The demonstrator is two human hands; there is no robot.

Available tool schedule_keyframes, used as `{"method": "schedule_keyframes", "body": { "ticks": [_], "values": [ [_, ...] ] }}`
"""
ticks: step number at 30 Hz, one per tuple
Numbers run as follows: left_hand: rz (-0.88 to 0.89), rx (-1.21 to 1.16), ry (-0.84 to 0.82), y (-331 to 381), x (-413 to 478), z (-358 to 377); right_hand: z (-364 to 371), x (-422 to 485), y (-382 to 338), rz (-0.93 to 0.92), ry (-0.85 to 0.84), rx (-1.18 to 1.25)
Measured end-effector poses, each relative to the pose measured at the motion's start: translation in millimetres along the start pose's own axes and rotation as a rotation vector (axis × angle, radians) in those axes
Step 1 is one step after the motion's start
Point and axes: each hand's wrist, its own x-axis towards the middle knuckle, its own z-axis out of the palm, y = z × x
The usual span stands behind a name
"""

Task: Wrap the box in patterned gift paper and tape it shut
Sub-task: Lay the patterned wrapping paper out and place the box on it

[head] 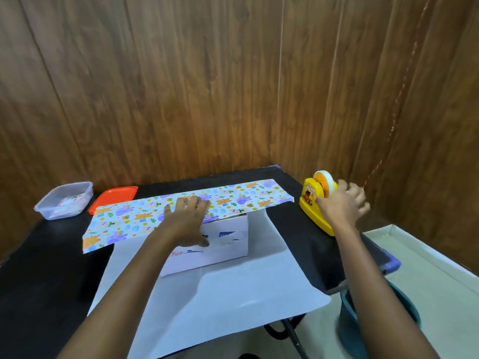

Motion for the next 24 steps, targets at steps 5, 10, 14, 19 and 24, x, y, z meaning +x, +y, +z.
{"method": "schedule_keyframes", "body": {
  "ticks": [5,10,14,19,24],
  "values": [
    [-0.011,-0.001,0.004,0.0,0.7,-1.1,9.8,6.6,41.0,0.144,-0.137,0.314],
    [-0.021,-0.005,0.018,0.3,0.8,1.8,18.5,-3.4,42.7,0.121,0.021,0.445],
    [-0.02,0.02,0.025,0.8,0.1,3.1,23.7,-16.0,40.0,0.086,0.05,0.438],
    [-0.021,0.031,0.04,1.0,1.3,2.9,38.1,-34.9,29.6,-0.017,0.048,0.369],
    [-0.023,0.038,0.044,0.5,1.2,4.3,22.0,-12.3,27.7,-0.017,-0.15,0.323]
  ]
}}
